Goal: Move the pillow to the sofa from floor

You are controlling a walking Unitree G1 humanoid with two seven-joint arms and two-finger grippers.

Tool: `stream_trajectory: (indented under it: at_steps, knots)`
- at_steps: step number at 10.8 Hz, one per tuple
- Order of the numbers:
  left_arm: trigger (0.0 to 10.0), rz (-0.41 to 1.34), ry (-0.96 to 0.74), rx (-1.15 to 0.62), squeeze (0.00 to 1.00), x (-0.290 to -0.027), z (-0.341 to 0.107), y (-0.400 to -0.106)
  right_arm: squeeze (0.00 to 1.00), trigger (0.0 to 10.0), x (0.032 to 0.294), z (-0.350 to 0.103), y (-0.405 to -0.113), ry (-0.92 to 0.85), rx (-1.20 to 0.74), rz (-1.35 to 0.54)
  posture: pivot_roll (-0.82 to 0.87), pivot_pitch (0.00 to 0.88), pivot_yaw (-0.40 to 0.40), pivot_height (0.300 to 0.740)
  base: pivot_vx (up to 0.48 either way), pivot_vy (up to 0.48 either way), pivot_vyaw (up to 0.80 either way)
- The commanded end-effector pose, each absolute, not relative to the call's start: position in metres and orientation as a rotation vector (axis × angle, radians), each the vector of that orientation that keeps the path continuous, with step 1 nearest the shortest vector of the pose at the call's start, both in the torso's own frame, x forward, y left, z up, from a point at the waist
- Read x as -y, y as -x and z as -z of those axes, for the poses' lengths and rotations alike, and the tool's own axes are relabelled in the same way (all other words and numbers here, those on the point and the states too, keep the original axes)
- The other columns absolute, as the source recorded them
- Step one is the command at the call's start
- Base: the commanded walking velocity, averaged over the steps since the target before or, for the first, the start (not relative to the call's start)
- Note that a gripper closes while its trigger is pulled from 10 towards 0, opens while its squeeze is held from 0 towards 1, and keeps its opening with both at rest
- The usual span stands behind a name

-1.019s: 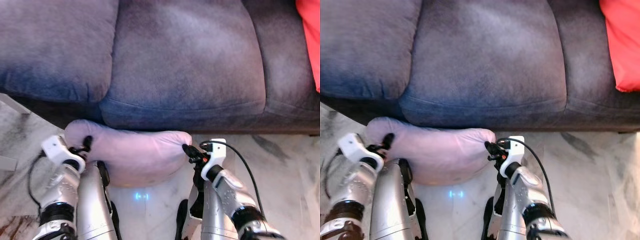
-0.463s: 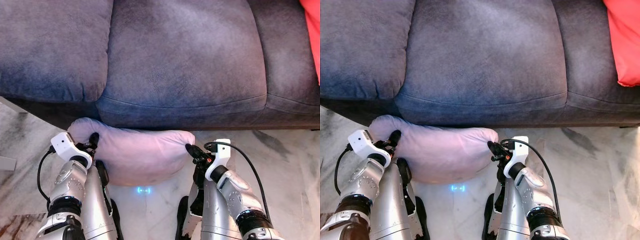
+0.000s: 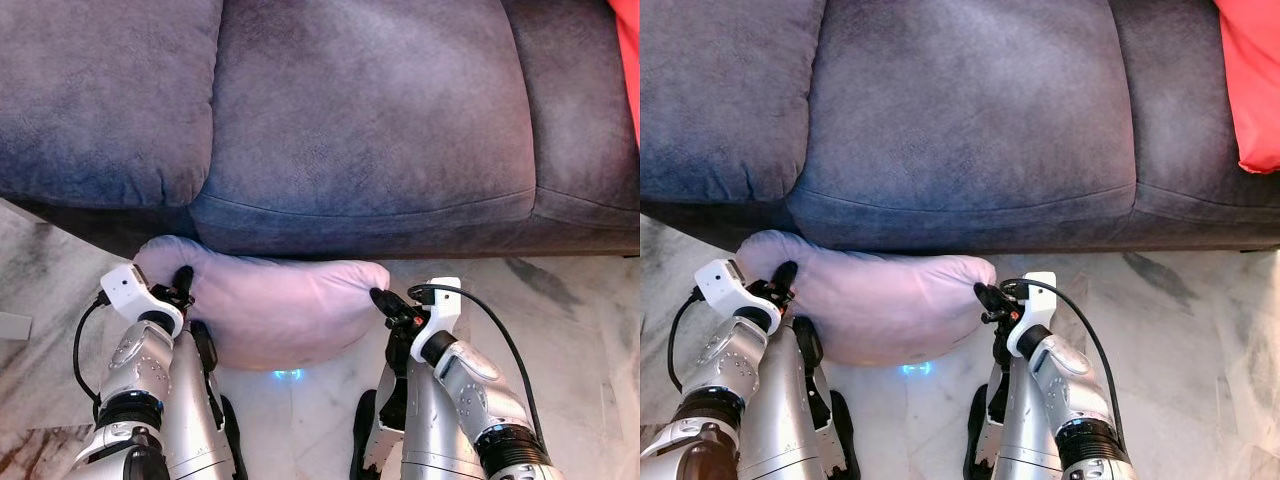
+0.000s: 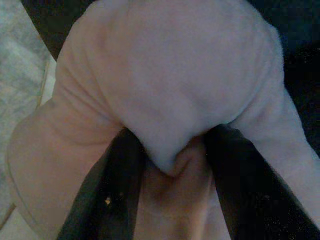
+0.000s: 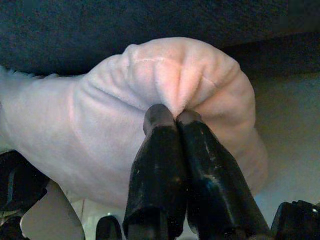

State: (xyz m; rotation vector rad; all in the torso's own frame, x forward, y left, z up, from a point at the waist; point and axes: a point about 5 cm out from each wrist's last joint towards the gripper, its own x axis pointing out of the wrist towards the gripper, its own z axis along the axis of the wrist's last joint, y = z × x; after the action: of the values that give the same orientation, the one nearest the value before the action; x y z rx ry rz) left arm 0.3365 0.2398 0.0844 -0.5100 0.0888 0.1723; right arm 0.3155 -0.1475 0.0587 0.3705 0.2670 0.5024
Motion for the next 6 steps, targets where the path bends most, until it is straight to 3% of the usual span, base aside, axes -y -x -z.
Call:
stream_trajectory:
  at_steps: [1,6]
  knots:
    - [0.0,-0.151,0.502,-0.118,0.00,-0.232,-0.073,-0.331,0.00,10.0,0.157,-0.047,-0.307,-0.374,-0.305,-0.456,-0.02,0.485,-0.141,0.476,0.000,0.000,0.00]
    - [0.0,-0.271,0.371,-0.011,0.00,-0.241,-0.071,-0.313,0.00,10.0,0.149,-0.051,-0.316,-0.337,-0.296,-0.448,0.03,0.392,-0.115,0.476,0.000,0.000,0.00]
